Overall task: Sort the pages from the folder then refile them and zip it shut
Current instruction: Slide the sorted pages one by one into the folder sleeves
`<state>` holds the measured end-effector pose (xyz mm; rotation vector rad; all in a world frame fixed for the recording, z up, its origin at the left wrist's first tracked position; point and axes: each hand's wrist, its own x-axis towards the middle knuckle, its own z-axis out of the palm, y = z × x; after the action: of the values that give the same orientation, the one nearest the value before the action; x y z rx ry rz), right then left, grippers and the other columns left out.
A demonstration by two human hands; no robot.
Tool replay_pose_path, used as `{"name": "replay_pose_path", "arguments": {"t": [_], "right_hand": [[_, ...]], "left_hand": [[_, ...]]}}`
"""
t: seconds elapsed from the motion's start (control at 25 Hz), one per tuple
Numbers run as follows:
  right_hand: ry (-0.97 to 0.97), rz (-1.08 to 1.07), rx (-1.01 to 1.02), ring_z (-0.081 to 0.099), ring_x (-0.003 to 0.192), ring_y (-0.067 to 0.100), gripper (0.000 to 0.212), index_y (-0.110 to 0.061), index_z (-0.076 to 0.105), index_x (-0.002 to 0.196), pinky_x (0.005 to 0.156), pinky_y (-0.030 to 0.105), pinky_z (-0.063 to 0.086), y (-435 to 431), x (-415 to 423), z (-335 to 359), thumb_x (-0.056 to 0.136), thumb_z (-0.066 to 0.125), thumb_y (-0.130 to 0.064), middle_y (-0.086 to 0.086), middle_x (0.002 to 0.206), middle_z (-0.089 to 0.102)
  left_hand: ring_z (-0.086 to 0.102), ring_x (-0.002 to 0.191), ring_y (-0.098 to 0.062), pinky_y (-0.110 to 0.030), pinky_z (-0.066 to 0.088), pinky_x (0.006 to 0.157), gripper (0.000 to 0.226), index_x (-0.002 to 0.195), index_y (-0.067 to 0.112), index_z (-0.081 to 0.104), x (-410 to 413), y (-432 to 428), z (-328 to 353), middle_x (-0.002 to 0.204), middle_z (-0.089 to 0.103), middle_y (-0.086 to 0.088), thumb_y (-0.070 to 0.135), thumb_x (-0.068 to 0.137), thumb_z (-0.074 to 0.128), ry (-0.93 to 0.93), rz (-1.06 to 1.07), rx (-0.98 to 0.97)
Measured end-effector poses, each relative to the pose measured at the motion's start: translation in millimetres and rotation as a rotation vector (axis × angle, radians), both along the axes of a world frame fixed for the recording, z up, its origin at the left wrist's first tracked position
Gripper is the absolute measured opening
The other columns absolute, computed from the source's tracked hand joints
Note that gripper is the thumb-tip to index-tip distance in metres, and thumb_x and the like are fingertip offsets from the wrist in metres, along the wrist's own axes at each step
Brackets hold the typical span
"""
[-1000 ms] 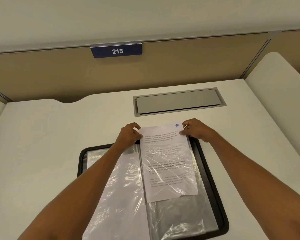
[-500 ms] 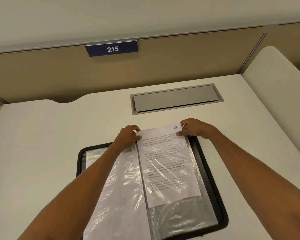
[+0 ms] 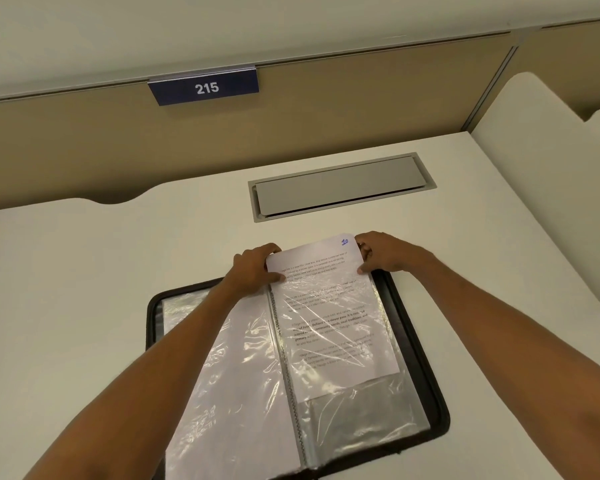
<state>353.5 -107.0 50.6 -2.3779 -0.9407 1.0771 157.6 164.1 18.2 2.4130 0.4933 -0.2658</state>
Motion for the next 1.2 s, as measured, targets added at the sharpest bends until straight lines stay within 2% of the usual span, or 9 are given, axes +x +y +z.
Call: {"name": "replay_pose_path", "arguments": {"t": [0.16,0.24,0.36,0.52,0.68,0.84,1.0,1.12,1.2], "right_hand": [[-0.135,-0.041,0.041,0.064,0.096,0.025,0.048,-0.01,0.058,0.124,0.089,0.04,0.056,6,4,0,0.084,0.084,-0.016,0.002,0.115,0.065],[-0.121,-0.034,0.029,0.063,0.099,0.025,0.053,-0.012,0.056,0.125,0.091,0.039,0.056,7,6,2,0.082,0.086,-0.017,0.001,0.117,0.062],[-0.107,0.024,0.007,0.064,0.101,0.026,0.043,-0.016,0.058,0.115,0.092,0.042,0.057,7,8,1,0.082,0.085,-0.012,0.006,0.116,0.065],[-0.117,0.01,0.015,0.066,0.092,0.027,0.039,-0.017,0.059,0.112,0.086,0.041,0.057,8,8,1,0.083,0.085,-0.016,0.004,0.102,0.068],[-0.103,0.07,0.013,0.065,0.094,0.021,0.044,-0.017,0.06,0.113,0.083,0.034,0.056,7,2,0,0.08,0.088,-0.017,0.001,0.108,0.065],[-0.135,0.075,0.003,0.059,0.075,0.015,0.036,-0.015,0.062,0.117,0.066,0.026,0.047,6,3,3,0.087,0.081,-0.017,-0.007,0.085,0.06],[-0.108,0.072,0.001,0.063,0.086,0.024,0.043,-0.019,0.059,0.116,0.076,0.037,0.054,6,0,6,0.082,0.086,-0.018,0.003,0.096,0.065],[-0.169,0.115,-0.026,0.055,0.073,0.015,0.035,-0.013,0.06,0.115,0.069,0.033,0.044,8,0,6,0.087,0.081,-0.017,-0.003,0.08,0.057],[-0.161,0.117,-0.024,0.052,0.069,0.013,0.03,-0.011,0.061,0.115,0.068,0.032,0.041,8,0,7,0.09,0.078,-0.018,-0.004,0.078,0.057]], "left_hand": [[0.06,0.09,-0.02,-0.045,0.038,0.106,0.043,0.123,0.026,0.061,4,-2,0,0.104,0.071,0.004,0.029,0.086,0.083,-0.042,-0.048,0.029],[0.062,0.094,-0.021,-0.043,0.037,0.106,0.04,0.125,0.025,0.062,5,-3,1,0.11,0.073,0.002,0.029,0.09,0.08,-0.04,-0.087,0.05],[0.065,0.103,-0.024,-0.043,0.035,0.105,0.037,0.128,0.025,0.06,6,-3,2,0.116,0.072,0.002,0.031,0.095,0.074,-0.015,-0.088,0.057],[0.064,0.097,-0.02,-0.042,0.034,0.103,0.039,0.122,0.025,0.063,2,-5,0,0.11,0.072,0.005,0.034,0.089,0.081,-0.076,-0.102,0.051],[0.063,0.091,-0.018,-0.041,0.031,0.102,0.033,0.121,0.026,0.065,-2,-8,1,0.103,0.071,0.004,0.029,0.091,0.079,-0.138,-0.08,0.055],[0.06,0.089,-0.014,-0.042,0.033,0.102,0.022,0.122,0.028,0.063,-6,-8,-2,0.095,0.066,0.008,0.031,0.1,0.068,-0.142,-0.135,0.099],[0.051,0.094,-0.015,-0.038,0.027,0.093,0.03,0.123,0.029,0.065,-4,-12,4,0.095,0.059,0.008,0.035,0.095,0.074,-0.147,-0.185,0.114],[0.058,0.1,-0.018,-0.037,0.025,0.093,0.024,0.123,0.028,0.065,-3,-12,3,0.096,0.063,0.007,0.032,0.1,0.068,-0.125,-0.179,0.133],[0.06,0.101,-0.018,-0.037,0.022,0.089,0.02,0.122,0.028,0.065,-3,-12,1,0.094,0.062,0.01,0.033,0.103,0.063,-0.107,-0.194,0.177]]}}
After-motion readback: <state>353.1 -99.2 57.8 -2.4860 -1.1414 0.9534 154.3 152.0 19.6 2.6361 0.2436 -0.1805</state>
